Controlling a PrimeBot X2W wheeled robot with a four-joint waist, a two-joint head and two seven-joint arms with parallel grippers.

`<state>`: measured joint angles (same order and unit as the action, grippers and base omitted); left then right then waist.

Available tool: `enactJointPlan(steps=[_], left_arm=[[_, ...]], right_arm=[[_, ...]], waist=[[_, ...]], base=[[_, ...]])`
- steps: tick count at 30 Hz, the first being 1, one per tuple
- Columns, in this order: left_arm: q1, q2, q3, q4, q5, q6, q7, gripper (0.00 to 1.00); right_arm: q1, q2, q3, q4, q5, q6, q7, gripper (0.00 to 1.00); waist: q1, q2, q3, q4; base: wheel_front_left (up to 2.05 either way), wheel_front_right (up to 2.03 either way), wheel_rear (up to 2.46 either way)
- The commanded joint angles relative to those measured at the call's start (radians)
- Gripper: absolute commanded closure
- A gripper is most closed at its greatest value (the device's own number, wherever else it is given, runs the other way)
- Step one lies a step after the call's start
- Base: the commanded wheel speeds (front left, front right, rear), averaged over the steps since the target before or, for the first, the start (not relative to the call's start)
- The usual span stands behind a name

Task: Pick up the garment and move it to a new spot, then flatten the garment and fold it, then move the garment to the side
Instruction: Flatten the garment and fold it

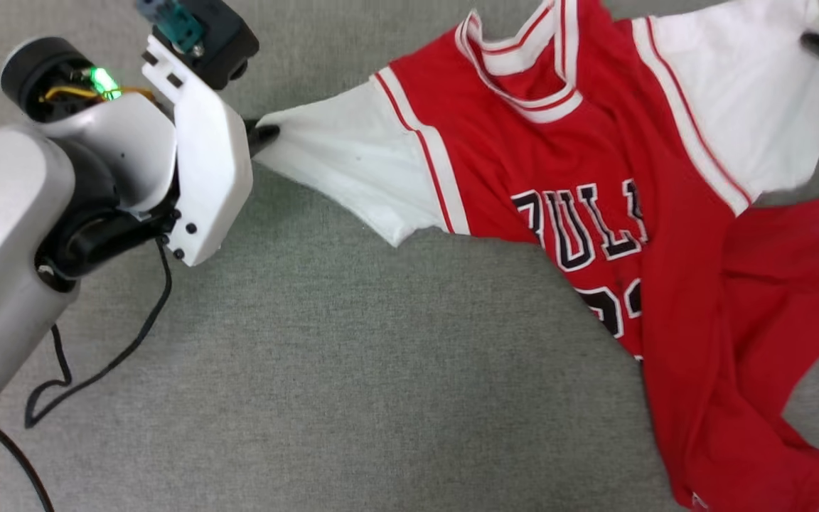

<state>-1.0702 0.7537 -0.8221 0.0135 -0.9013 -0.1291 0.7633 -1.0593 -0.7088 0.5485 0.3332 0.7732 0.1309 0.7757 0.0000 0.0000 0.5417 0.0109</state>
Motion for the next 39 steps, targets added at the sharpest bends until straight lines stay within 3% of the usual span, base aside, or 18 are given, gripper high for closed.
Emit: enactJointPlan(steps=[1, 8, 16, 27, 39], left_arm=[[-0.005, 0.009, 0.009, -0.009, -0.003, 0.000, -0.029, 1.00], [-0.056, 0.056, 0.047, -0.037, 0.005, 0.000, -0.123, 1.00], [-0.189, 0.030, 0.112, 0.006, 0.034, 0.003, -0.225, 1.00], [-0.492, -0.065, 0.189, 0.198, 0.145, 0.006, -0.357, 1.00], [-0.815, -0.166, 0.195, 0.437, 0.214, 0.001, -0.506, 1.00]], right_arm=[[-0.017, -0.021, 0.010, -0.019, -0.001, 0.000, -0.037, 1.00], [-0.061, -0.086, 0.035, -0.091, 0.008, 0.000, -0.190, 1.00], [-0.183, -0.089, 0.037, -0.112, -0.018, 0.000, -0.269, 1.00], [-0.519, 0.033, 0.019, 0.055, -0.198, 0.000, -0.360, 1.00], [-0.834, 0.169, -0.009, 0.299, -0.371, 0.000, -0.531, 1.00]], waist=[[0.0000, 0.0000, -0.049, -0.015], [0.0000, 0.0000, -0.126, -0.028], [0.0000, 0.0000, -0.135, -0.036], [0.0000, 0.0000, -0.056, -0.032], [0.0000, 0.0000, 0.031, -0.028]], base=[[0.00, 0.00, 0.00], [0.00, 0.00, 0.00], [0.00, 0.00, 0.00], [0.00, 0.00, 0.00], [0.00, 0.00, 0.00]])
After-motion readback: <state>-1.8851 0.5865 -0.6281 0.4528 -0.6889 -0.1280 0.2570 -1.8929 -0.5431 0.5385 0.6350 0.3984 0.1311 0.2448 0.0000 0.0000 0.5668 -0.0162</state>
